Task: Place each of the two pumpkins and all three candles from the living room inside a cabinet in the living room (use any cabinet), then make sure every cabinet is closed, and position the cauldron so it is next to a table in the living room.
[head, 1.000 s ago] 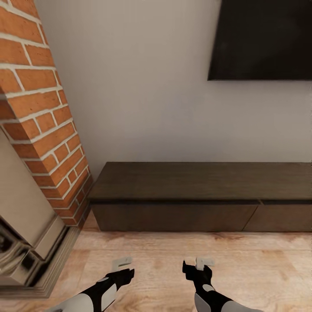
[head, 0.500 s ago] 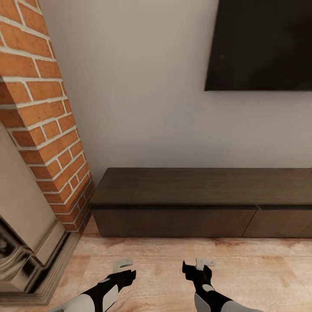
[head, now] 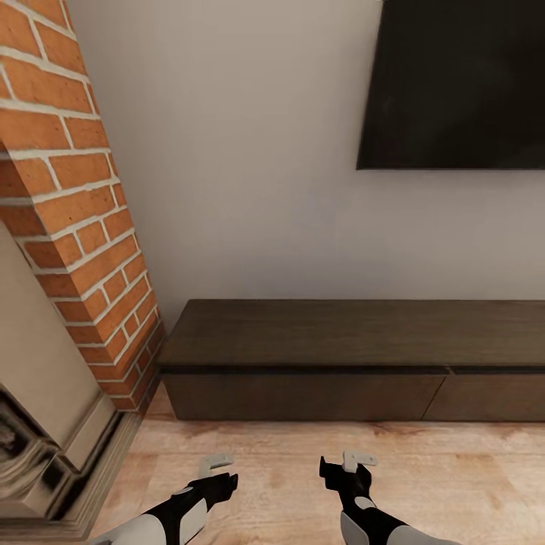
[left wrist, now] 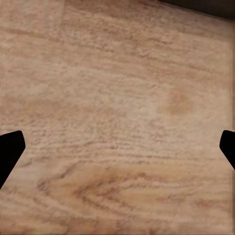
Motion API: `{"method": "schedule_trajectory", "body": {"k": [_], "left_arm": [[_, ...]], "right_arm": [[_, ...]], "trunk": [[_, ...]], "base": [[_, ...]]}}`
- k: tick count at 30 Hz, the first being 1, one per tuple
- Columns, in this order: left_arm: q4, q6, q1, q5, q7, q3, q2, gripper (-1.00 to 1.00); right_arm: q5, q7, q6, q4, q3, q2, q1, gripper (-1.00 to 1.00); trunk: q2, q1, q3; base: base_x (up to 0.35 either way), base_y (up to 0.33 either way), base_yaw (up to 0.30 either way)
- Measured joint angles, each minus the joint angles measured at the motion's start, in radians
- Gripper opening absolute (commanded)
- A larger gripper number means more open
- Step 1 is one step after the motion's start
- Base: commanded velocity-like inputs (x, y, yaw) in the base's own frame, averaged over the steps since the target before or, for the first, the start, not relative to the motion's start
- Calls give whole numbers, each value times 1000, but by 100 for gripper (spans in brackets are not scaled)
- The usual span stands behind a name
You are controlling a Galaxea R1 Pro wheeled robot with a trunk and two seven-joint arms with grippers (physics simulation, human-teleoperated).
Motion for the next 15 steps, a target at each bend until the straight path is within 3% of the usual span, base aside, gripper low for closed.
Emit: {"method": "schedule_trajectory", "body": {"k": [15], "left_arm": [[0, 3, 16, 0, 0, 0, 4, 100]], "right_arm": [[0, -2, 2, 67, 0, -2, 13, 100]], "trunk": [[105, -58, 47]], "base": [[0, 0, 0]]}}
